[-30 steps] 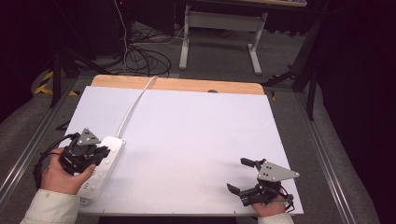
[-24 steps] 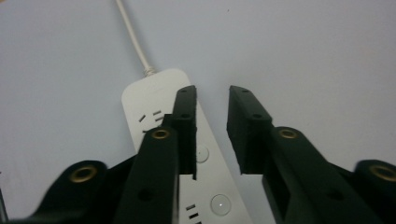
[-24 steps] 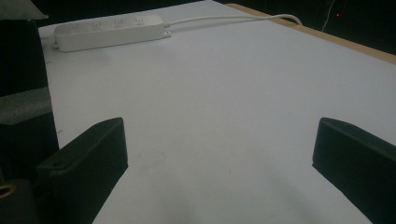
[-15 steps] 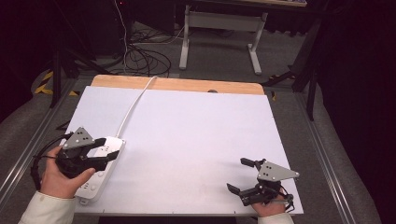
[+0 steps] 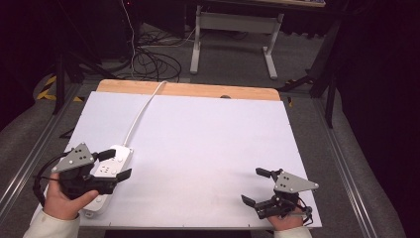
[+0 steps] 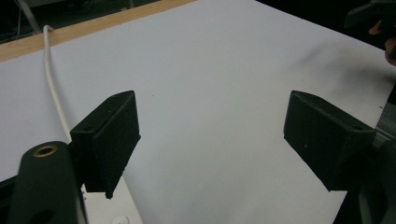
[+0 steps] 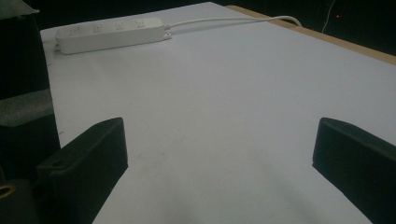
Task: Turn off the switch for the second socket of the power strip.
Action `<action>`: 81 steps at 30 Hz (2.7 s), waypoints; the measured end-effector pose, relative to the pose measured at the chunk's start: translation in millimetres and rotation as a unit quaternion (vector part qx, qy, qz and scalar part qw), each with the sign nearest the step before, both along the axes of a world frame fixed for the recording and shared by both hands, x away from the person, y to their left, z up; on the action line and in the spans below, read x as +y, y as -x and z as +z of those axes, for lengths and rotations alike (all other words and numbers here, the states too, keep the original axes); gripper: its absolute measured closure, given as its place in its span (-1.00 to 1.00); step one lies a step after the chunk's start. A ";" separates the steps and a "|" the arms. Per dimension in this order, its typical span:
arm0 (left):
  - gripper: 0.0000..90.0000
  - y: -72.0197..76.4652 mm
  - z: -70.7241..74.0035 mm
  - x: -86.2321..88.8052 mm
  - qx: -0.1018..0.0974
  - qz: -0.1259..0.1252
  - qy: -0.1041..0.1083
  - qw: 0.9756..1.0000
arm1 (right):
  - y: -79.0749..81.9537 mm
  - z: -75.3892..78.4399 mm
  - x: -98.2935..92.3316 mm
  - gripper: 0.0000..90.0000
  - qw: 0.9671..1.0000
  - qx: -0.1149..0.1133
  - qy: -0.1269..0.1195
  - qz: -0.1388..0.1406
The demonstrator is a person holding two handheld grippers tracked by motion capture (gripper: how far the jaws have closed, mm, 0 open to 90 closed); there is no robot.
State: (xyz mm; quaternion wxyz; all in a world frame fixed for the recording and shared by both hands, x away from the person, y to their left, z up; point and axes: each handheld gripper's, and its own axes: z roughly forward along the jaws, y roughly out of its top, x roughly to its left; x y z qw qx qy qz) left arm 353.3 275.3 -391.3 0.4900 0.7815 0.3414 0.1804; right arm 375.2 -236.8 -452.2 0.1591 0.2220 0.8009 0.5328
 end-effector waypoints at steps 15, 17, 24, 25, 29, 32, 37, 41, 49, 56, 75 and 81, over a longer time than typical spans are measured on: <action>-0.65 10.1 -27.7 1.1 -0.045 -0.030 0.033 0.998 | 0.8 0.7 -0.5 -0.92 1.000 -0.003 -0.003 0.007; -0.65 8.2 -31.8 1.5 -0.036 -0.035 0.042 0.998 | 0.9 0.8 -0.4 -0.92 1.000 -0.003 -0.003 0.008; -0.64 2.3 -46.5 -2.4 -0.016 -0.038 0.043 0.998 | 1.0 0.7 0.1 -0.93 1.000 -0.001 -0.006 0.013; -0.63 1.2 -48.1 -2.6 -0.019 -0.034 0.040 0.998 | 1.1 0.8 0.1 -0.93 1.000 -0.001 -0.005 0.013; -0.63 -0.3 -54.6 -3.8 -0.012 -0.026 0.035 0.999 | 1.0 0.7 0.0 -0.93 1.000 -0.002 -0.005 0.014; -0.63 -0.6 -59.6 -5.3 -0.018 -0.018 0.013 1.000 | 1.2 0.7 0.2 -0.93 1.000 -0.001 -0.005 0.014; -0.64 3.3 -69.7 -10.7 -0.022 -0.020 -0.011 0.999 | 1.2 0.7 0.2 -0.93 1.000 0.000 -0.006 0.015; -0.65 6.7 -76.8 -14.9 -0.021 -0.026 -0.030 0.999 | 1.2 0.6 0.2 -0.93 1.000 0.000 -0.006 0.015; -0.64 9.0 -83.3 -17.5 -0.006 -0.013 -0.010 1.000 | 0.8 -0.3 1.8 -0.93 1.000 0.004 -0.005 0.019; -0.63 8.3 -79.7 -12.8 -0.018 -0.002 0.007 1.000 | 0.3 -0.6 2.2 -0.93 1.000 0.004 -0.004 0.020; -0.63 12.2 -74.7 -12.6 -0.036 -0.007 -0.003 0.999 | -0.8 -1.6 2.1 -0.93 1.000 0.008 -0.004 0.019; -0.63 12.2 -73.9 -11.0 -0.037 -0.003 -0.004 0.999 | -0.9 -1.6 2.0 -0.93 1.000 0.009 -0.003 0.018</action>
